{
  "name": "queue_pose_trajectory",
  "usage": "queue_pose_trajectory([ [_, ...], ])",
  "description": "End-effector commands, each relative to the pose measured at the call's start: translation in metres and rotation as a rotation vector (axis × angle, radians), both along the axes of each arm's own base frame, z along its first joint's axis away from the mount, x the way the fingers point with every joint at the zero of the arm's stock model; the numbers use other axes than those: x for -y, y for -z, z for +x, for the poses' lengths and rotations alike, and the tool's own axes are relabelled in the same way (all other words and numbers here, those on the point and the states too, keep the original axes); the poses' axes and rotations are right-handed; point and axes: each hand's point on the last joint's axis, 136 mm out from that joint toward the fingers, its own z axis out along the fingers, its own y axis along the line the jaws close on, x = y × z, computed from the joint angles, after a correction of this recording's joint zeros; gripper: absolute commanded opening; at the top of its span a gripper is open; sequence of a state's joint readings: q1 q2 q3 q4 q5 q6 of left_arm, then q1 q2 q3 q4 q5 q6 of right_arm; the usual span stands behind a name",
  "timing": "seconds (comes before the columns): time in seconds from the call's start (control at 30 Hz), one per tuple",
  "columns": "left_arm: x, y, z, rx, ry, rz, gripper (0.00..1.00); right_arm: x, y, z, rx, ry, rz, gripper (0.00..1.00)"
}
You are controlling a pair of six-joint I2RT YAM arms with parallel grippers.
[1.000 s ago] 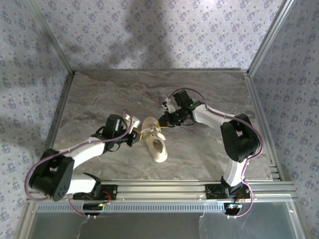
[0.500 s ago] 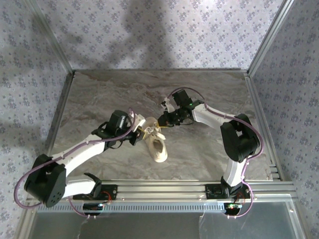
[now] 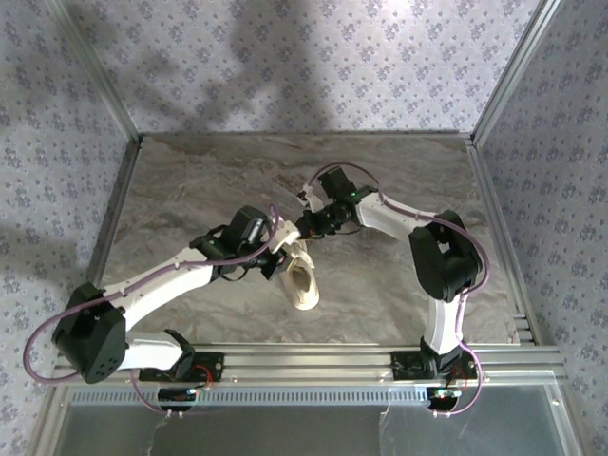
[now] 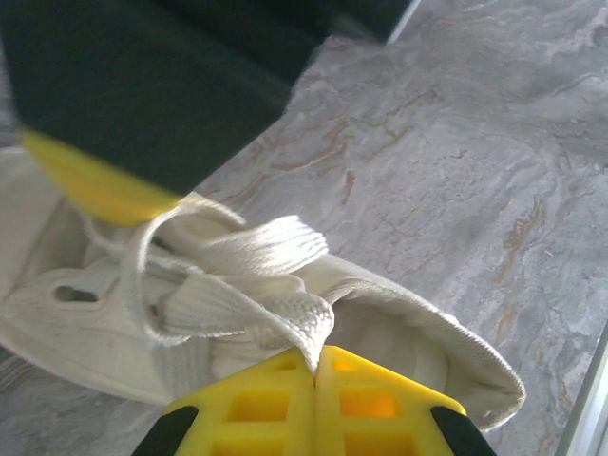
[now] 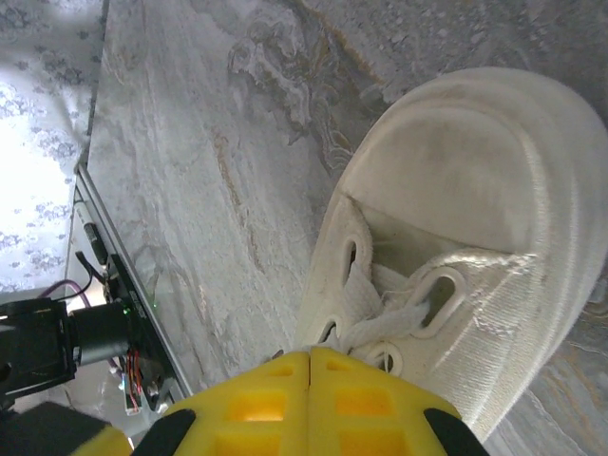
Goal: Tie the shoes
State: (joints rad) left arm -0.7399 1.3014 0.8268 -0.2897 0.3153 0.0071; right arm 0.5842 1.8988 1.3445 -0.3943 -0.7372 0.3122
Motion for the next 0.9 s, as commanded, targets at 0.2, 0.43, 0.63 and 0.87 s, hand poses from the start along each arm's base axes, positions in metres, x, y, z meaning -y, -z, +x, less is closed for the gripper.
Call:
queue_pose_trajectory([
  [0.2,0.033,0.006,0.001,-0.062,-0.046,0.015,0.00,-0.029,-0.008,-0.011,0.023,-0.161,0.074,0.00],
  [0.43,0.044,0.008,0.009,-0.061,-0.102,-0.007,0.00,-0.045,-0.011,-0.013,0.025,-0.230,0.113,0.00],
  [0.63,0.041,0.012,0.017,-0.051,-0.164,-0.009,0.29,-0.049,-0.007,-0.017,0.013,-0.262,0.116,0.00],
  [0.87,0.033,-0.015,0.011,0.024,-0.131,-0.035,0.60,-0.041,-0.019,-0.007,0.056,-0.235,0.102,0.31],
])
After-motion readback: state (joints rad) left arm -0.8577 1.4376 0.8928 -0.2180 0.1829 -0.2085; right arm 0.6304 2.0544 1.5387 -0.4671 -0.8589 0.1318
